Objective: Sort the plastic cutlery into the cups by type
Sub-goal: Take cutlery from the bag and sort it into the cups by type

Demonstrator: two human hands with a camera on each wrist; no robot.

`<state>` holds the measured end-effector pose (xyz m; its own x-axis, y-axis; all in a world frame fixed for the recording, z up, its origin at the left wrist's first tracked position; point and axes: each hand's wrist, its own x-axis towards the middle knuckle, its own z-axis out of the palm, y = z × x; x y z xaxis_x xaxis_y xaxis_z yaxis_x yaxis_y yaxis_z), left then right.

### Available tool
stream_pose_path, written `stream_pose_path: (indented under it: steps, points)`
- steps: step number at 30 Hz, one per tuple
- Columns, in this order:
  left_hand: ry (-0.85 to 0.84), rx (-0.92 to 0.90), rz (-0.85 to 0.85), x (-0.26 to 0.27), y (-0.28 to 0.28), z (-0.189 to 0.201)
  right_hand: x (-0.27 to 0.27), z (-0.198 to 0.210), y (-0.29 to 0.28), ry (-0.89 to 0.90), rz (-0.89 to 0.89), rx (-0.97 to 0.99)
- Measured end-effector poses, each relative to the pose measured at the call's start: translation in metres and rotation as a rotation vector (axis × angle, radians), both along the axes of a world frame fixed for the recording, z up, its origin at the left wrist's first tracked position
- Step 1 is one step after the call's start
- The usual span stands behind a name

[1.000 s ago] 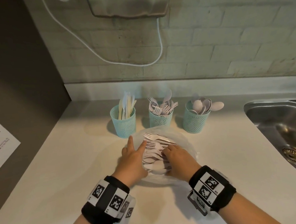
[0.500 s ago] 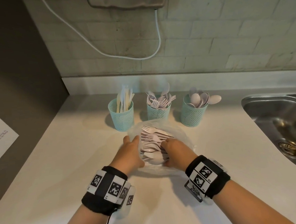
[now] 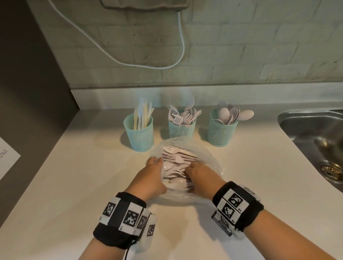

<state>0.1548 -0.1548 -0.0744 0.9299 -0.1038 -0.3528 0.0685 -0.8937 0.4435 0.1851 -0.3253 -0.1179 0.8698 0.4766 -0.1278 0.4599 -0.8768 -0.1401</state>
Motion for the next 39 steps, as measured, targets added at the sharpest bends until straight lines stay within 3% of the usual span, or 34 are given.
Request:
stream_pose_path:
  steps: [5, 13, 20, 31, 39]
  points:
    - [0.007, -0.008, -0.01, -0.003, 0.001, 0.0, -0.003, 0.003, -0.003, 0.029, 0.009, 0.021]
    - [0.009, -0.018, -0.018, -0.006, 0.005, 0.009, -0.004, 0.011, -0.001, 0.222, -0.013, 0.058]
    - [0.015, -0.039, -0.022, -0.011, 0.01, 0.012, -0.004, 0.01, 0.0, 0.211, -0.064, 0.057]
    - [0.026, -0.024, 0.02, -0.009, 0.016, 0.015, 0.003, 0.036, -0.023, 0.237, -0.096, 0.31]
    - [-0.021, -0.03, 0.041, -0.005, 0.012, 0.015, 0.009, 0.056, -0.032, 0.305, -0.231, 0.847]
